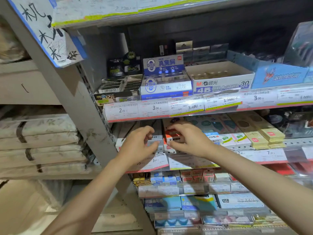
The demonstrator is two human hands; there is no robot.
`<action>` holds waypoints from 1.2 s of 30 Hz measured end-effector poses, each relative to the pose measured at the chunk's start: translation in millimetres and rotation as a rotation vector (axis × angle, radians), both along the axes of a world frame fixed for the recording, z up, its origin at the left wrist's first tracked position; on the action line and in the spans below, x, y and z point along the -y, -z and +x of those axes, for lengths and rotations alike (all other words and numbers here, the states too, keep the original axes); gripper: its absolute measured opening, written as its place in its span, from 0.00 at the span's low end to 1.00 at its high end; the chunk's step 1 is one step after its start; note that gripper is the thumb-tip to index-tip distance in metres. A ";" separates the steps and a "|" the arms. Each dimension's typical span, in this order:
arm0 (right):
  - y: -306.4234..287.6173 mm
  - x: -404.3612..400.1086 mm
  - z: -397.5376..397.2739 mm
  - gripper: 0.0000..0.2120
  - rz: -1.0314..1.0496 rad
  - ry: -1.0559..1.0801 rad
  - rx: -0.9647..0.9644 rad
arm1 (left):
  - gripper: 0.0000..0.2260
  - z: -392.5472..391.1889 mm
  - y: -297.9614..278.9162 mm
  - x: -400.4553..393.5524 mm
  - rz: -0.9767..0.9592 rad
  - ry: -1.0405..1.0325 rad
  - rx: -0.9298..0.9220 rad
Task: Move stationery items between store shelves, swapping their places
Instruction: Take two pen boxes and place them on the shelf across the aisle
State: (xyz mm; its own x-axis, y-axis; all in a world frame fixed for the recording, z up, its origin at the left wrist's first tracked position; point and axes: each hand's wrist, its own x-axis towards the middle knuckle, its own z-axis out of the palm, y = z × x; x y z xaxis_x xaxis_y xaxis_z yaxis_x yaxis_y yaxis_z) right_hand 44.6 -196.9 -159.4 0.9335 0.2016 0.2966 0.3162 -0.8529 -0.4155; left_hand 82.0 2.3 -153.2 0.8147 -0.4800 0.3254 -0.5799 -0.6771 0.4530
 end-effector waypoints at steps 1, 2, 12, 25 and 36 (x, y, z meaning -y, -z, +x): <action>-0.9 4.1 -8.3 0.25 0.028 0.002 0.023 | 0.12 -4.2 -1.7 6.1 -0.015 0.020 -0.014; -1.0 8.8 -16.3 0.24 0.053 0.009 0.041 | 0.10 -7.8 -2.7 12.7 -0.012 0.035 -0.026; 4.5 95.4 -91.1 0.10 0.323 0.214 -0.049 | 0.13 -45.0 -9.0 118.4 0.046 0.241 -0.011; 2.6 293.6 -291.4 0.12 0.288 0.560 -0.026 | 0.13 -189.1 -4.2 343.9 0.064 0.571 0.017; 1.3 463.4 -478.6 0.14 0.242 0.868 -0.080 | 0.12 -335.1 -4.0 552.2 0.082 0.881 -0.027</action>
State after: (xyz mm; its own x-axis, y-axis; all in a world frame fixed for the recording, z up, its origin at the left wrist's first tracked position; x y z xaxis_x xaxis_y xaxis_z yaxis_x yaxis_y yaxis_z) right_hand -433.9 -660.3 -160.7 0.7475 -0.6428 0.1672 -0.4353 -0.6643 -0.6077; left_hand -253.1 -550.0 -149.2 0.1445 -0.9577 0.2488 -0.8960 -0.0200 0.4437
